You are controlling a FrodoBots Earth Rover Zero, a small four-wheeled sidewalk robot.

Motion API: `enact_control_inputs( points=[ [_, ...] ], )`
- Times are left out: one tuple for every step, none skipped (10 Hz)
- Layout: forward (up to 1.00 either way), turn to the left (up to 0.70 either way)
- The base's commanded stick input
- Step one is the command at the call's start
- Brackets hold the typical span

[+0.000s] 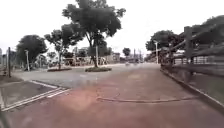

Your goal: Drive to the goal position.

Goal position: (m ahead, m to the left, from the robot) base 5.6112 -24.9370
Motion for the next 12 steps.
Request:
enact_control_inputs(
  points=[
    [1.00,0.00],
    [0.65,0.00],
    [0.00,0.00],
    [0.00,0.00],
    [0.00,0.00],
    [0.00,0.00],
    [0.00,0.00],
    [0.00,0.00],
    [0.00,0.00],
    [0.00,0.00],
    [0.00,0.00],
    [0.18,0.00]
  ],
)
